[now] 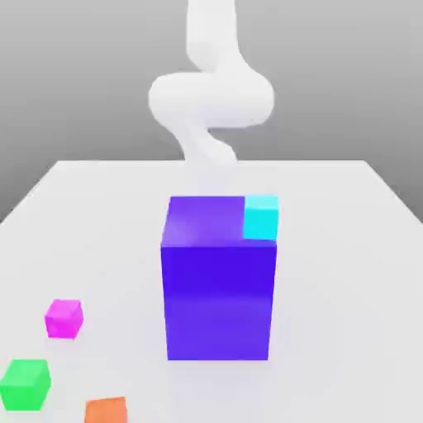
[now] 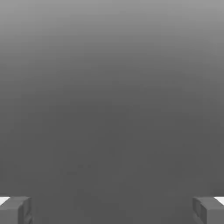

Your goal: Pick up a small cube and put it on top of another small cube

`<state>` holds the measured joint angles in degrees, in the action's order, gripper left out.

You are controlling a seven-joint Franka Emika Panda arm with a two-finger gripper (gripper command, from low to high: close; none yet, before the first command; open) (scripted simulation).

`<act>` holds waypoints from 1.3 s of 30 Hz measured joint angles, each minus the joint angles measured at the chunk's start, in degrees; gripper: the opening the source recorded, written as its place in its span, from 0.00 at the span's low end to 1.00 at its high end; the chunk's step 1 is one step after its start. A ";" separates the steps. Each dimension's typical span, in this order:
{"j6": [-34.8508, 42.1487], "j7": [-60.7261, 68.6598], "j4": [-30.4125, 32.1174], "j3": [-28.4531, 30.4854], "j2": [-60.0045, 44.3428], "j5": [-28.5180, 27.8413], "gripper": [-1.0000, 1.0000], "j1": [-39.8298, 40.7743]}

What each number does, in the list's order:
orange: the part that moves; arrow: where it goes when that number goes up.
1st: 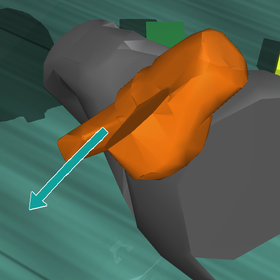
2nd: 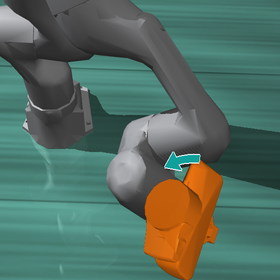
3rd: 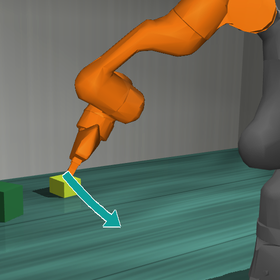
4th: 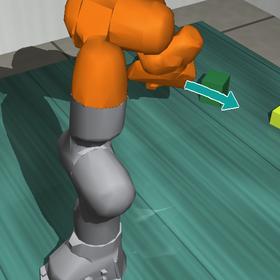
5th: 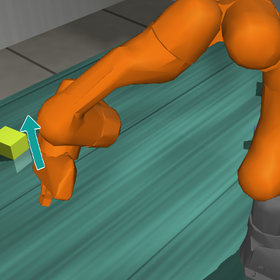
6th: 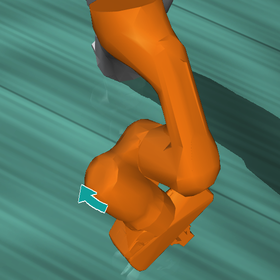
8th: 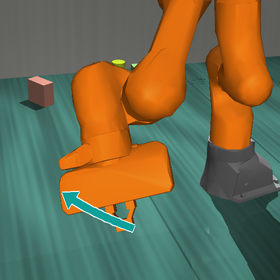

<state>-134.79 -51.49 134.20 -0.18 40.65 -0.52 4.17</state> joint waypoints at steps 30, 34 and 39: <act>-37.49 -41.65 19.07 3.22 -59.75 7.90 0.00 31.50; -37.61 -41.74 19.07 3.21 -59.75 7.82 0.00 31.51; -33.38 -43.10 20.11 4.77 -54.51 6.10 0.00 30.35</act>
<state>-168.17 -94.60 154.31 4.59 -13.86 5.57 34.52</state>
